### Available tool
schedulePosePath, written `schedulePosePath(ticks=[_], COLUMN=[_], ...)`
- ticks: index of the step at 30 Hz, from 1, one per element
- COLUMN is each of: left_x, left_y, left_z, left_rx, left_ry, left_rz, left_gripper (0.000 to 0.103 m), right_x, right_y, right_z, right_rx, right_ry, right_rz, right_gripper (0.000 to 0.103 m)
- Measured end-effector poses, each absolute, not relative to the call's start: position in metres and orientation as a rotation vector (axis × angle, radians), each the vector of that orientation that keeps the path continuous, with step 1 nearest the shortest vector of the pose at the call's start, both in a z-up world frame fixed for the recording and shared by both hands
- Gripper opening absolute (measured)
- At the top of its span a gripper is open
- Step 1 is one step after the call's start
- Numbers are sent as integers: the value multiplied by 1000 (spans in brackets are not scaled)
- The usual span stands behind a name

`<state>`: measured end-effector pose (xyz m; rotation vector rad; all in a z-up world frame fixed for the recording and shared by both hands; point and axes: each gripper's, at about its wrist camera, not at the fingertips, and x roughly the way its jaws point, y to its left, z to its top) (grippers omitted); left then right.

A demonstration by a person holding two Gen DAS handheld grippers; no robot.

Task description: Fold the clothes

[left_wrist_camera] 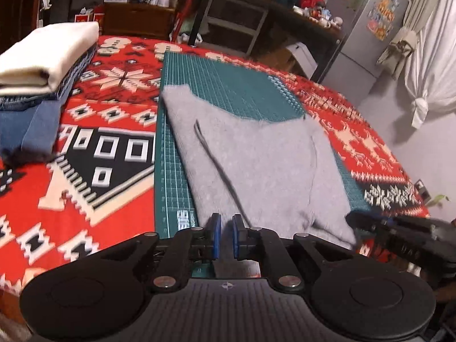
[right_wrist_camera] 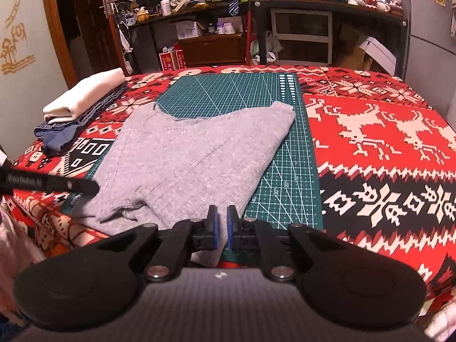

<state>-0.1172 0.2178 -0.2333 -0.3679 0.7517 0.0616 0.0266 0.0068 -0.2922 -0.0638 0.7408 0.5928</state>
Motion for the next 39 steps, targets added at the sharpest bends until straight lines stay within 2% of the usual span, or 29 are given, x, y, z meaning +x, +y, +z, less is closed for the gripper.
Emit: schedulePosePath(ticks=[11,18,30,39], left_x=[-123,-124,-74,-70], left_y=[206,193,163,161], left_z=[-240,-220,-230,-248], left_rx=[-343,-264,-260,-266], left_ry=[840,732,725,765], left_rz=[49,20,-112,-99], left_gripper=[8,8,8,9], right_x=[26,23,19,17], right_y=[6,3,9,12], right_z=[-297,-292,-291,-293], right_rx=[-52,-29,-34,-55], right_ry=[751,723,699,696], right_rz=[591,612,674,680], right_gripper=[8,8,7,7])
